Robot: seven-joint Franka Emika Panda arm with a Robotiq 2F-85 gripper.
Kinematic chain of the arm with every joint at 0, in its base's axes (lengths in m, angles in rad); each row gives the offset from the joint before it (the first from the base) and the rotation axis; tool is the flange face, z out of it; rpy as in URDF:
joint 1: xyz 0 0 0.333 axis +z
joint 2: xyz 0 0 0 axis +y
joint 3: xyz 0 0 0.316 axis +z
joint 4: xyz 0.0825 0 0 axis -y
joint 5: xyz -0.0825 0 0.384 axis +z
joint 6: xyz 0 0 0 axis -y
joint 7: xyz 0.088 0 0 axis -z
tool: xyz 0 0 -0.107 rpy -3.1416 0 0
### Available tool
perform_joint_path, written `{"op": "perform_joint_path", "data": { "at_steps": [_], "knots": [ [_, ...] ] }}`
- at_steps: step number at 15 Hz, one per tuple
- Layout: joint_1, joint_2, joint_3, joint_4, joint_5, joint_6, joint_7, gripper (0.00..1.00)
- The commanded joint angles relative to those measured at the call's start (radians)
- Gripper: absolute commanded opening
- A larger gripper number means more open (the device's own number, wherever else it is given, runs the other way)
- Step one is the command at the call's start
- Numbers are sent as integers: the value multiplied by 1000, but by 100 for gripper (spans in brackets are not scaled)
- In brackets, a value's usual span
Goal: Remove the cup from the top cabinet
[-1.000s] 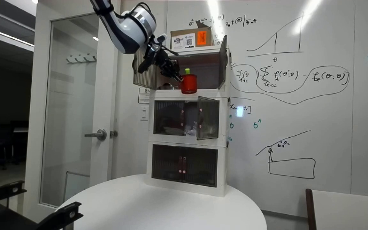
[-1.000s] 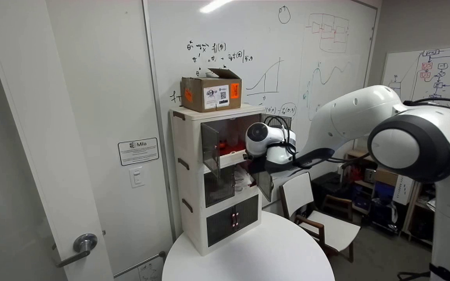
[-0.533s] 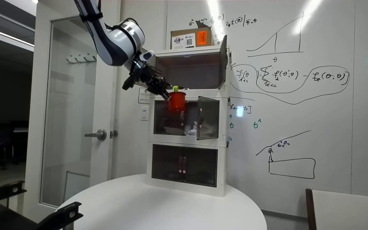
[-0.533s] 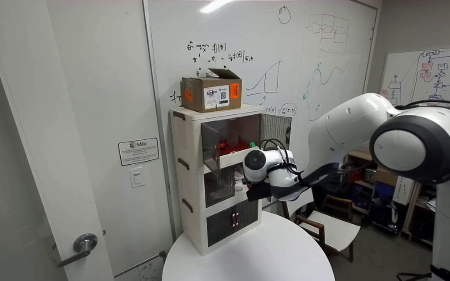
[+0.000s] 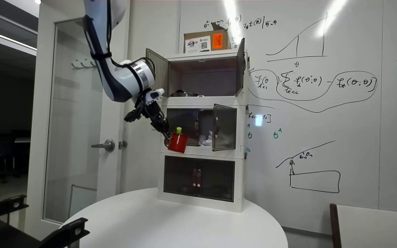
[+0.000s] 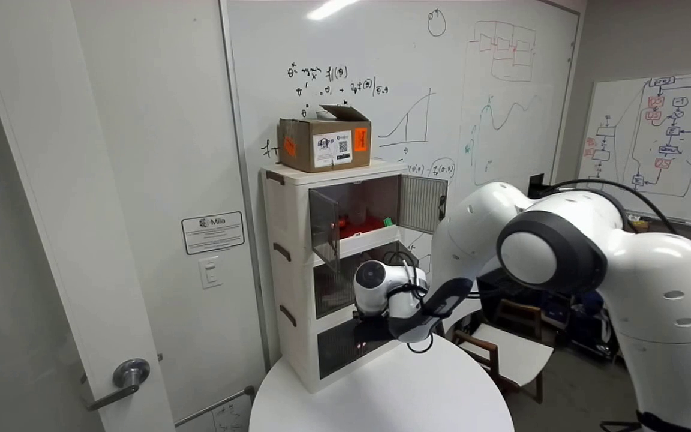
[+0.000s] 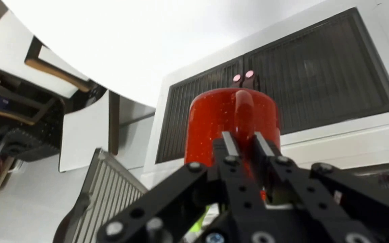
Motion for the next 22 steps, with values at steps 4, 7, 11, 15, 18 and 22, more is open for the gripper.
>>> {"op": "perform_joint_path", "data": {
  "at_steps": [4, 7, 11, 15, 18, 22],
  "knots": [
    [-7, 102, 37, 78, 97, 0, -5, 15],
    [-14, 107, 38, 89, 98, 0, -5, 4],
    [25, 166, 12, 81, 25, 24, 71, 4],
    [65, 284, -10, 100, -41, 47, 227, 4],
    [78, 374, -22, 118, -59, 103, 364, 4],
    [108, 471, -45, 154, -80, 151, 483, 4]
  ]
}}
